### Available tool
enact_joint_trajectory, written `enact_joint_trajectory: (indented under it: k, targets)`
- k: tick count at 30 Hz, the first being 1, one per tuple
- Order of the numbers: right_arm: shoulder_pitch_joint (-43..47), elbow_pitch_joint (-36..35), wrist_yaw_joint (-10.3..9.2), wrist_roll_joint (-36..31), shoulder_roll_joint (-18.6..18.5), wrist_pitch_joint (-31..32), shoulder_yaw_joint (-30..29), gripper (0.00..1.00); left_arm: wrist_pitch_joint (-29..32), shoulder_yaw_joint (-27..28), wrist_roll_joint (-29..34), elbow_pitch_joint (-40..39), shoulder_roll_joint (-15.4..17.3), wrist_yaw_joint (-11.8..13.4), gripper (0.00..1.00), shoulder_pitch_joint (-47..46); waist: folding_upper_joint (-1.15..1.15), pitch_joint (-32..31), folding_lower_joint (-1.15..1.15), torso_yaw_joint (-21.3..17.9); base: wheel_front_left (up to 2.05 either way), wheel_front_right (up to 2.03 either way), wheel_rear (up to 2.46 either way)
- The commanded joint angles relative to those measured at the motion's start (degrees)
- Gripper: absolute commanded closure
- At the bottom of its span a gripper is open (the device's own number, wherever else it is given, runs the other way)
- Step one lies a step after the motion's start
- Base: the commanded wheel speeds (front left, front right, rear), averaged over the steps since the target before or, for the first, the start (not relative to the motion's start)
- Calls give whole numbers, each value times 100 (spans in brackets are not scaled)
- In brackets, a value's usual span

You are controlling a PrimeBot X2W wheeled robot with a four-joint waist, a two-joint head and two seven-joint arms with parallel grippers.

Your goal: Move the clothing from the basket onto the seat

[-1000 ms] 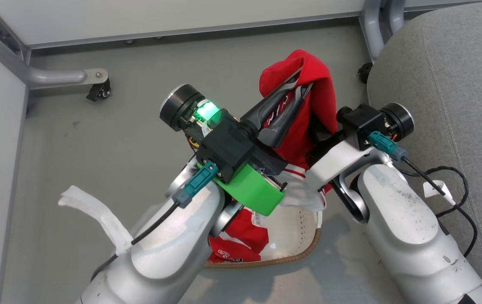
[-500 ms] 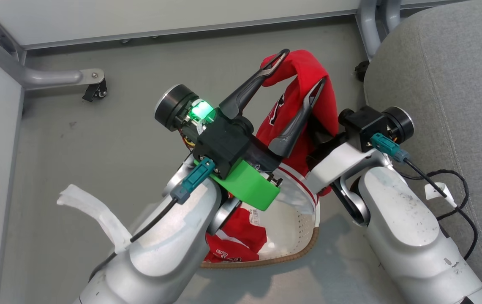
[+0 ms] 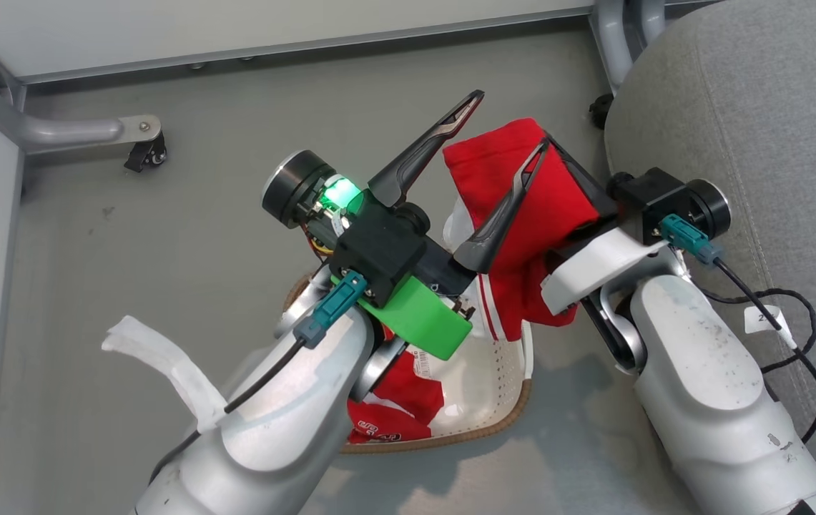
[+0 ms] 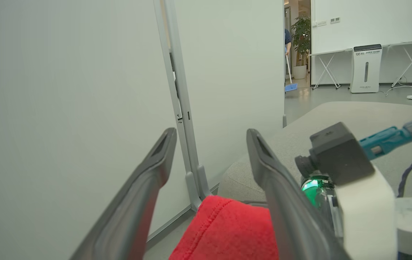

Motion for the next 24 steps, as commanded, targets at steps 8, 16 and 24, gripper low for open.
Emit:
enact_joint_trajectory:
  k: [8, 16, 24]
  targets:
    - [352, -199, -2, -212, -22, -14, -313, 100, 2, 106, 73, 111, 56, -55, 0, 184, 0, 110, 0, -453, 0, 0, 0]
    - [722, -605, -2, -278, -20, -14, -735, 100, 2, 139, 168, 238, 129, -107, 0, 236, 0, 223, 0, -964, 0, 0, 0]
    - [1214, -1064, -2, -306, -19, -14, -999, 100, 2, 121, 246, 384, 169, -137, 0, 317, 0, 253, 0, -1519, 0, 0, 0]
